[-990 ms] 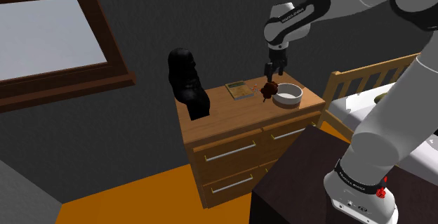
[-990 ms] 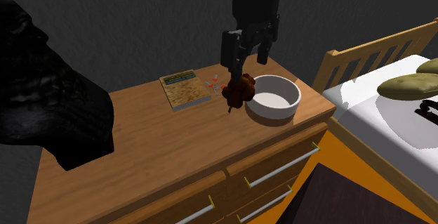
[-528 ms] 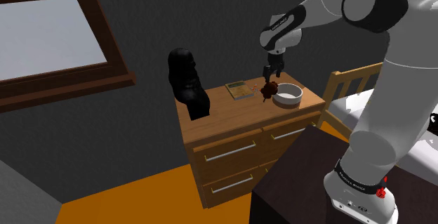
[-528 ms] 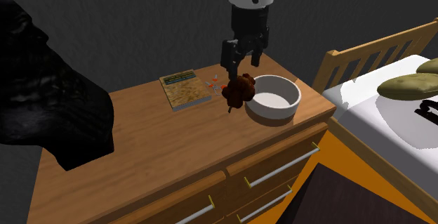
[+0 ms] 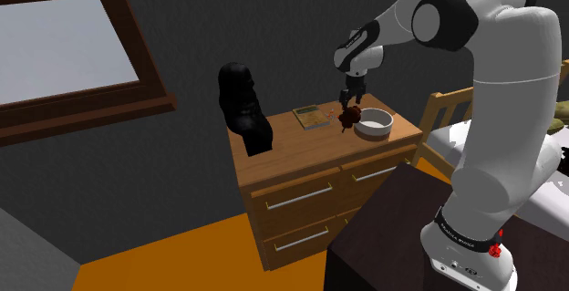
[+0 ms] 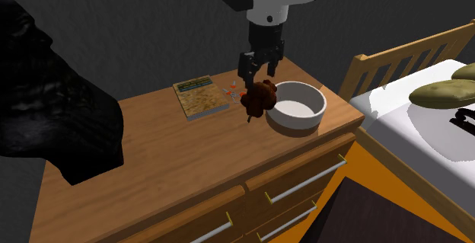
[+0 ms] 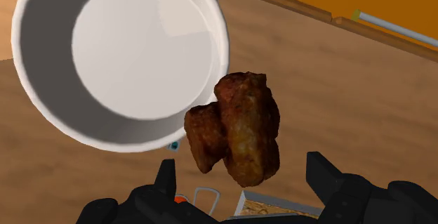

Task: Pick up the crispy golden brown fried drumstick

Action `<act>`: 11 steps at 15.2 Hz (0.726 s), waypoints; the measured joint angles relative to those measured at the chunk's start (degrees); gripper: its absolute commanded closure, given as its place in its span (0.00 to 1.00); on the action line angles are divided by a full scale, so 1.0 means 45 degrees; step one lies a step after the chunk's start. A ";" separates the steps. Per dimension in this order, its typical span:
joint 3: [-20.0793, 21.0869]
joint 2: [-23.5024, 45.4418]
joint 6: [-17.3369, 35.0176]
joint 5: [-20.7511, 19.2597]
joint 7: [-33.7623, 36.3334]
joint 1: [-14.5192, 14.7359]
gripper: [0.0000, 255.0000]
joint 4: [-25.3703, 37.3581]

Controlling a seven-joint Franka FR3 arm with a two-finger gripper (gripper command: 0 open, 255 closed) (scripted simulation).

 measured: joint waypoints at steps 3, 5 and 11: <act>0.0067 0.0387 0.0361 0.0153 -0.0119 -0.0072 0.00 0.0014; 0.0109 0.0588 0.0615 0.0235 -0.0178 -0.0102 0.00 -0.0052; 0.0131 0.0605 0.0722 0.0263 -0.0181 -0.0090 1.00 -0.0111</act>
